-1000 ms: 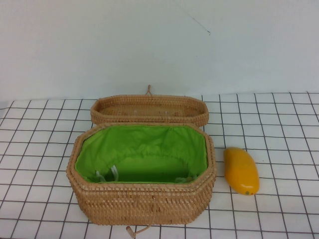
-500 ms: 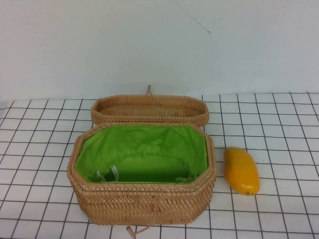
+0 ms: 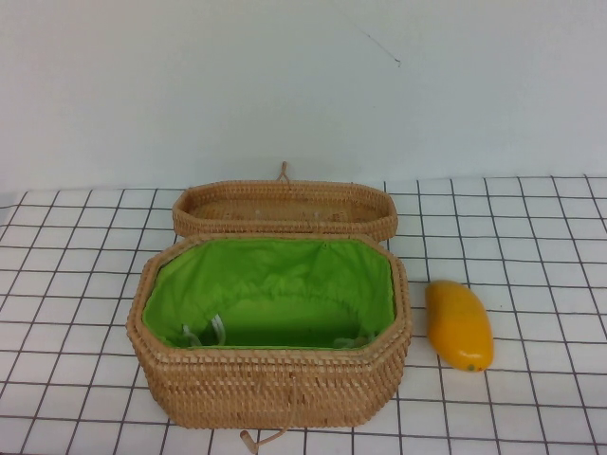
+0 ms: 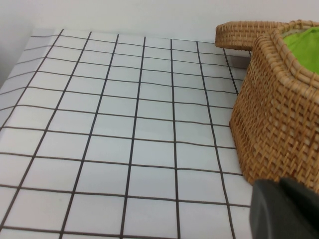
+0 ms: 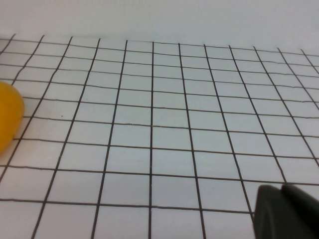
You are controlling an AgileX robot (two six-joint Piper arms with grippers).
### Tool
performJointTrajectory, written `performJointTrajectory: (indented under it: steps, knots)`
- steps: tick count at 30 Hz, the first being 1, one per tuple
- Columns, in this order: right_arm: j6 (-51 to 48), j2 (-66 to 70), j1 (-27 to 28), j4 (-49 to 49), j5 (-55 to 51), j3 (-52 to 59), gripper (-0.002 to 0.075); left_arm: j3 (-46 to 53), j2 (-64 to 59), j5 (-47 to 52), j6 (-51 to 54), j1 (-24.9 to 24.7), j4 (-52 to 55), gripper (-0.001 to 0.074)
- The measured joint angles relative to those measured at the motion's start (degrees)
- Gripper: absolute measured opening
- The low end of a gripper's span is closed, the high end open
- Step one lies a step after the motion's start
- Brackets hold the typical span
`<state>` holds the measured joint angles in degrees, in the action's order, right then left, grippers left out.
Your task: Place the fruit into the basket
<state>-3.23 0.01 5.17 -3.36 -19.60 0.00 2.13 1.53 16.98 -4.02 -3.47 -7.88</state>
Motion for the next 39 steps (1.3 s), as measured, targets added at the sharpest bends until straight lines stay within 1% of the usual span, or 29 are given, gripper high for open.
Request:
performJointTrajectory:
  steps: [27, 29, 32, 34, 37, 39]
  knots:
    - [0.0, 0.0, 0.0, 0.1, 0.9, 0.0, -0.0002, 0.0, 0.0, 0.0, 0.0, 0.0, 0.0, 0.0001]
    - [0.0, 0.0, 0.0, 0.1, 3.3, 0.0, -0.0002, 0.0, 0.0, 0.0, 0.0, 0.0, 0.0, 0.0001]
    - [0.0, 0.0, 0.0, 0.5, 12.7, 0.0, -0.0002, 0.0, 0.0, 0.0, 0.0, 0.0, 0.0, 0.0001]
    - [0.0, 0.0, 0.0, 0.6, 14.7, -1.9, -0.0002, 0.0, 0.0, 0.0, 0.0, 0.0, 0.0, 0.0001]
    - [0.0, 0.0, 0.0, 0.2, 13.7, -8.1, -0.0002, 0.0, 0.0, 0.0, 0.0, 0.0, 0.0, 0.0001]
    - [-2.2, 0.0, 0.0, -2.7, 12.8, -11.9, -0.0002, 0.0, 0.0, 0.0, 0.0, 0.0, 0.0, 0.0001]
